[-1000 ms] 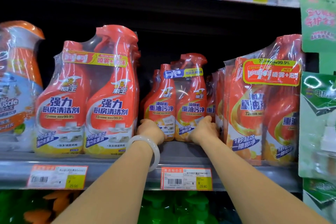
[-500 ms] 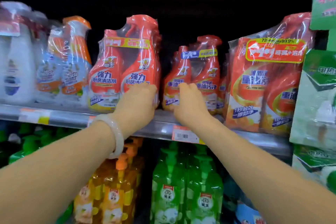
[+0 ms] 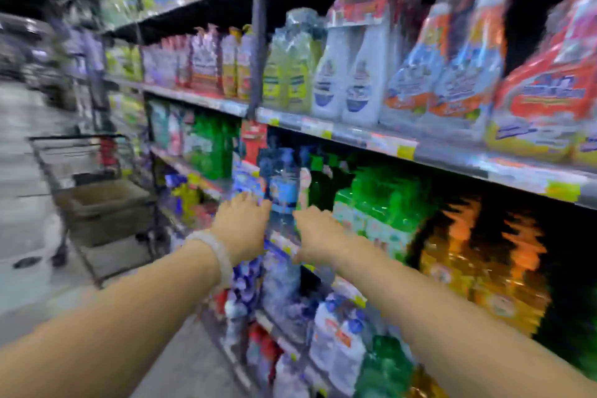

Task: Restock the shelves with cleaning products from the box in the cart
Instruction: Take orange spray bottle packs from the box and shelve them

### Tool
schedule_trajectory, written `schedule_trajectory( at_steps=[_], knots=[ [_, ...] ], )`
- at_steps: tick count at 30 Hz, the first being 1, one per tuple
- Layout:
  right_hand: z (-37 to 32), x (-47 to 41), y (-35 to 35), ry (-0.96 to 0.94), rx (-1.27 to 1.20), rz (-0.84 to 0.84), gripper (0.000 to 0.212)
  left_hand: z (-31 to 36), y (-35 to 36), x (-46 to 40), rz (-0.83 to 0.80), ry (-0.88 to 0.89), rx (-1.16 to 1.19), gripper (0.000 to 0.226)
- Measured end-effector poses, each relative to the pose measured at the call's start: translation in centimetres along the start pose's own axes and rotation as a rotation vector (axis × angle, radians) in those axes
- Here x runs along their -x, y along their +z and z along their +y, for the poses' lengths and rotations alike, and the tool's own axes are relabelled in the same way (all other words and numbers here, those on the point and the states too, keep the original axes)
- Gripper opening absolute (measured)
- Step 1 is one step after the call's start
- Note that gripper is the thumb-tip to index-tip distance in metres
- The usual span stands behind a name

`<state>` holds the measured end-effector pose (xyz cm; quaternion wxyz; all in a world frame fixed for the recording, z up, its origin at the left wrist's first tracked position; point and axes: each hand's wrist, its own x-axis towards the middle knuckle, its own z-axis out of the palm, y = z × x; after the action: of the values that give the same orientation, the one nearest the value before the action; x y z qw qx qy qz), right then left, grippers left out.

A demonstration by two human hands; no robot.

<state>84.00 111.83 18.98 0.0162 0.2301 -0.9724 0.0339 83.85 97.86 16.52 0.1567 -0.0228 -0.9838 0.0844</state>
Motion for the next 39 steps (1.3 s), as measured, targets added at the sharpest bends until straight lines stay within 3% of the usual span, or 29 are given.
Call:
schedule_trajectory(
  at_steps=[8, 15, 30, 39],
  knots=[
    [-20.7, -13.4, 12.3, -0.228, 0.083, -0.212, 0.057, -22.3, 10.4, 7.5, -0.338, -0.278, -0.047, 0.048],
    [-31.3, -23.3, 14.8, -0.363, 0.045, -0.268, 0.057, -34.9, 15.0, 7.1, -0.441, -0.438, -0.007, 0.054],
    [-42.9, -57.2, 19.2, -0.498, 0.062, -0.287, 0.055, -59.1, 28.3, -11.0, -0.515, -0.629, 0.01, 0.055],
    [-52.5, -76.4, 26.2, -0.555, 0.129, -0.391, 0.053, -76.2, 38.8, -21.6, -0.58, -0.64, 0.006, 0.058]
  ],
)
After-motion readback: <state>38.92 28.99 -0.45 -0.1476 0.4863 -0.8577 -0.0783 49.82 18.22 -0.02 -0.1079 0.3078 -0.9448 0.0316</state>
